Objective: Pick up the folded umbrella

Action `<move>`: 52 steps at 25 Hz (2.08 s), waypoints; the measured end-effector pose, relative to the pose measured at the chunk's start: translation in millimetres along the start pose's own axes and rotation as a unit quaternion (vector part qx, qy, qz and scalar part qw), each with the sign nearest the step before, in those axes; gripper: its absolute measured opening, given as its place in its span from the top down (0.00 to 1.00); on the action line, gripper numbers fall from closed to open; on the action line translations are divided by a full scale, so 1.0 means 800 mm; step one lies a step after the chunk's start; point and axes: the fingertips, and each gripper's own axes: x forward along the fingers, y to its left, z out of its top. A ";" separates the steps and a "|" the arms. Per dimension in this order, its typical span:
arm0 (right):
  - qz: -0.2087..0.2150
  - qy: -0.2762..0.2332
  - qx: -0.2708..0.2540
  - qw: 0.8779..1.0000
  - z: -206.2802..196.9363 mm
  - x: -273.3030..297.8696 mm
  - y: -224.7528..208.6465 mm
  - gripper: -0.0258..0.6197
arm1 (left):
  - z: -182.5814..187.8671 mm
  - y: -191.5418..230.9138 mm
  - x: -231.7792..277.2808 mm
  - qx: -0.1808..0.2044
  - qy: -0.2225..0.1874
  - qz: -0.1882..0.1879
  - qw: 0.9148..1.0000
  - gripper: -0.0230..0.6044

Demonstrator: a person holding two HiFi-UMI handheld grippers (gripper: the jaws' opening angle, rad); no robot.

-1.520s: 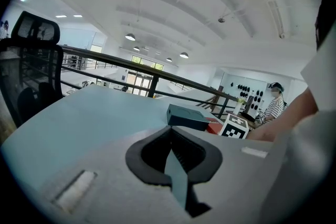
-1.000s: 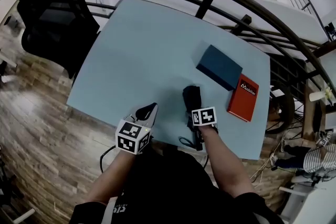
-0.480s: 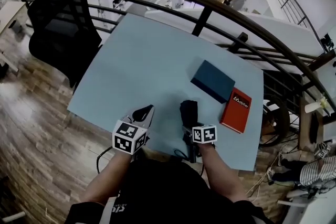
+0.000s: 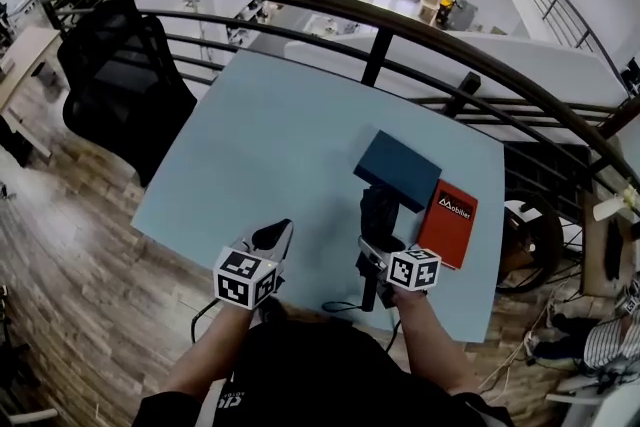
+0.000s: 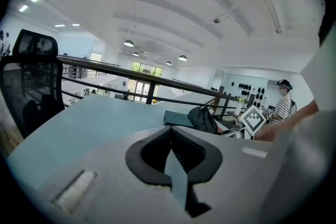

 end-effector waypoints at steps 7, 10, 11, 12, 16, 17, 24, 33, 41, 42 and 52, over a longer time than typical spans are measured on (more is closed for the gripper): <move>0.032 -0.085 -0.007 0.996 0.072 -0.042 0.022 0.55 | 0.034 -0.004 0.009 0.014 -0.013 0.007 1.000 0.96; 0.043 -0.119 -0.011 0.992 0.102 -0.065 0.032 0.55 | 0.052 -0.010 0.013 0.024 -0.022 0.006 0.999 0.96; 0.046 -0.131 -0.014 0.990 0.112 -0.073 0.035 0.55 | 0.059 -0.011 0.014 0.027 -0.026 0.006 0.999 0.96; 0.049 -0.143 -0.017 0.988 0.123 -0.080 0.038 0.55 | 0.066 -0.011 0.016 0.030 -0.030 0.005 0.999 0.96; 0.057 -0.186 -0.030 0.980 0.165 -0.108 0.052 0.55 | 0.090 -0.009 0.019 0.040 -0.045 0.002 0.998 0.96; 0.059 -0.196 -0.033 0.978 0.175 -0.115 0.055 0.55 | 0.097 -0.010 0.019 0.042 -0.051 0.000 0.998 0.96; 0.058 -0.247 -0.074 0.965 0.228 -0.159 0.076 0.55 | 0.144 -0.012 0.009 0.048 -0.088 -0.004 0.995 0.96; 0.060 -0.282 -0.114 0.951 0.256 -0.188 0.095 0.55 | 0.177 -0.002 -0.004 0.059 -0.112 0.015 0.992 0.96; 0.056 -0.307 -0.135 0.941 0.272 -0.217 0.105 0.55 | 0.189 0.002 -0.015 0.067 -0.122 0.025 0.990 0.96; 0.056 -0.312 -0.137 0.938 0.278 -0.222 0.106 0.55 | 0.190 0.003 -0.014 0.067 -0.122 0.025 0.990 0.96; 0.060 -0.346 -0.170 0.921 0.328 -0.245 0.118 0.55 | 0.203 0.001 -0.012 0.072 -0.130 0.027 0.989 0.96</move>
